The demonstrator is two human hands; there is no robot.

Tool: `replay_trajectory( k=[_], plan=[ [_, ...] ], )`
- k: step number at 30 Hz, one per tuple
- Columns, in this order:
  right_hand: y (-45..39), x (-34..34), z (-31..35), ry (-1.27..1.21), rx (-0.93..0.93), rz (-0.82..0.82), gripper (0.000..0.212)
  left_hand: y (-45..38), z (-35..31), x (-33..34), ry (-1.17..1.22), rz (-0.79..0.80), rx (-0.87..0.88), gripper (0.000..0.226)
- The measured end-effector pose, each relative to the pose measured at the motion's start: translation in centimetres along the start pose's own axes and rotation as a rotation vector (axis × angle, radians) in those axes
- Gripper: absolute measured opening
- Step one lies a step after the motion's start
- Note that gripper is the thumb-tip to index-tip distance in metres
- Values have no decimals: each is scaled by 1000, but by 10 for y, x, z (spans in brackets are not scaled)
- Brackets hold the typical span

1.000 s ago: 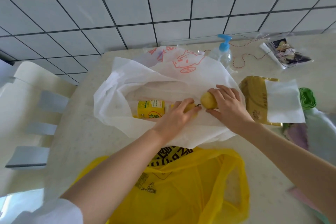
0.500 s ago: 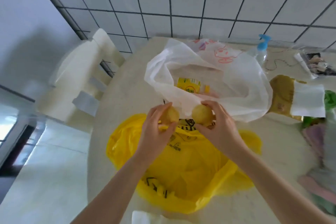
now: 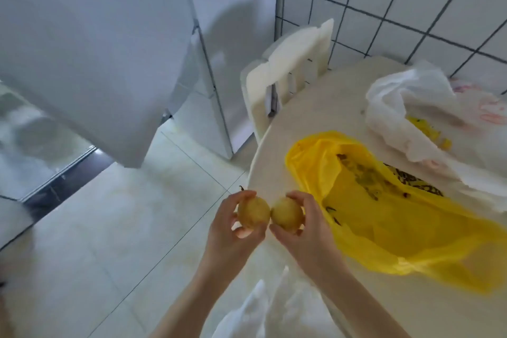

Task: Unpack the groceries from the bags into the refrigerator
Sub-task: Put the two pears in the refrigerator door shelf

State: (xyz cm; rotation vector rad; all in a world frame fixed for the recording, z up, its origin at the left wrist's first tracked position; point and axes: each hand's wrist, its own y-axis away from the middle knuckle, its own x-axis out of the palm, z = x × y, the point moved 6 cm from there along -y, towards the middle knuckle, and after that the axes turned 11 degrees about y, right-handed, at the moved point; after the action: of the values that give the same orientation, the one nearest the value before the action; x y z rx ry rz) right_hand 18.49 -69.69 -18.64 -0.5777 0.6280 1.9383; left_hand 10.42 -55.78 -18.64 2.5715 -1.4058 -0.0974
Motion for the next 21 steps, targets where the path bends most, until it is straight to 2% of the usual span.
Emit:
replay_trajectory(
  k=[5,11,16,21],
  plan=[
    [49,80,55,-10,-134,151,59,64,8,-115,-16,-185,24,54],
    [99,168,109,-34,-197,370,55,132,18,-235,-14,-436,32,57],
    [127,221,156,25,-333,491,55,170,28,-302,-11,-635,22,56],
    [127,254,200,107,-516,519,59,176,33,-341,41,-730,3,54]
  ],
)
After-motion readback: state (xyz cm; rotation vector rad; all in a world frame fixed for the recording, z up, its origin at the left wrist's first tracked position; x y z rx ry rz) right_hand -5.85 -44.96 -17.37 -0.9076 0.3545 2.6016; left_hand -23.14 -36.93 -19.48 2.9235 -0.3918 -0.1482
